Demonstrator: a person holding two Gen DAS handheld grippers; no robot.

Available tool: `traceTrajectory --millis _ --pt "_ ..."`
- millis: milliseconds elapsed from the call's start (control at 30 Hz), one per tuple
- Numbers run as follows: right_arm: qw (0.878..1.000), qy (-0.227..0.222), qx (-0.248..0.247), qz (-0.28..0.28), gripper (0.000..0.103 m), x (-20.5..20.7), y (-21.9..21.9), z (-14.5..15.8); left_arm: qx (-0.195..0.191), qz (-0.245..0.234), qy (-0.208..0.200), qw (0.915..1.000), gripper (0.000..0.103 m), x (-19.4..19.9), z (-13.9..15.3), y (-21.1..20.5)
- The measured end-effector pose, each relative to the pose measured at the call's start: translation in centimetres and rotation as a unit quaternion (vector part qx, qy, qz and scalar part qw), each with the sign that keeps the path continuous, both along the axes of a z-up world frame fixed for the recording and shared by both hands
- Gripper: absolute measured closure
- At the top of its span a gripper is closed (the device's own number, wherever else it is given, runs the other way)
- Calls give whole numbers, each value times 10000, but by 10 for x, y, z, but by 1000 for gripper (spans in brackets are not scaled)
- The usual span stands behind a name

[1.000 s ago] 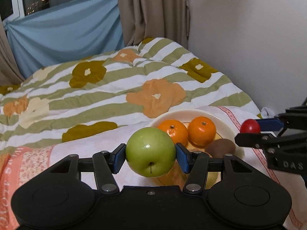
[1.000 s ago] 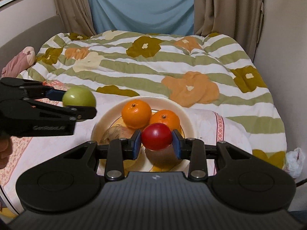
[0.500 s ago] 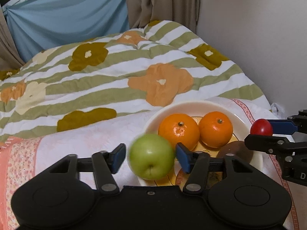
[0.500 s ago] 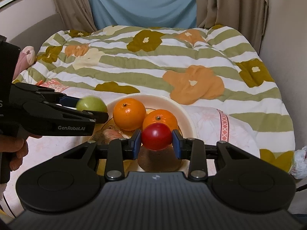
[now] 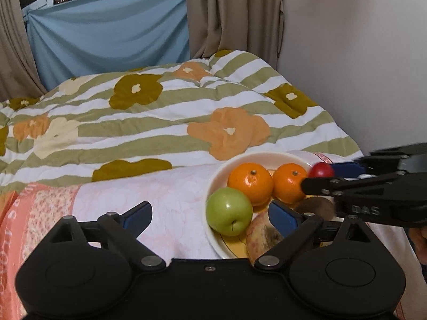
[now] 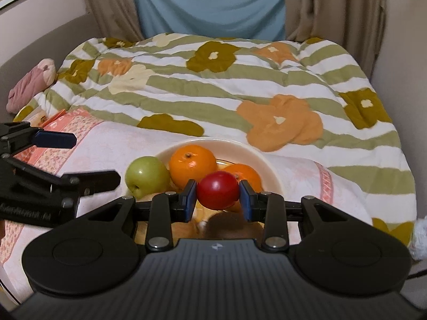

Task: Organize fruits
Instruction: 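Release the green apple and tomato into the bowl, opening both tools, then withdraw both tools from the bowl toward the remaining fruits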

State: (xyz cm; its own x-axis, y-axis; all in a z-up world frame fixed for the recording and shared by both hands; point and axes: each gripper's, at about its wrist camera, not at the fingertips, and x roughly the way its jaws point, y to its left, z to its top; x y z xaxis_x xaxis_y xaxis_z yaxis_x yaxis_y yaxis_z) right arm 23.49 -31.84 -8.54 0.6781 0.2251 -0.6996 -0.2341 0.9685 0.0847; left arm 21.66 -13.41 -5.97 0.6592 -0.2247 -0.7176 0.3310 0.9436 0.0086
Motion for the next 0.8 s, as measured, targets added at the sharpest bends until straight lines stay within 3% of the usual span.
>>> traceTrajectory --millis 433,533,633,800 --pt "9999 80 -10 138 53 21 21 -20 129 204 34 9997 7 -10 -13 9" --pt "10000 -11 -15 85 21 18 19 -18 168 218 43 9996 7 -11 -15 8" --pt "10000 -60 -40 0 15 14 18 -17 171 250 60 9995 7 -13 -16 8" --pt "10000 -19 -9 -97 15 9 11 -15 195 275 50 9994 7 -14 -16 5"
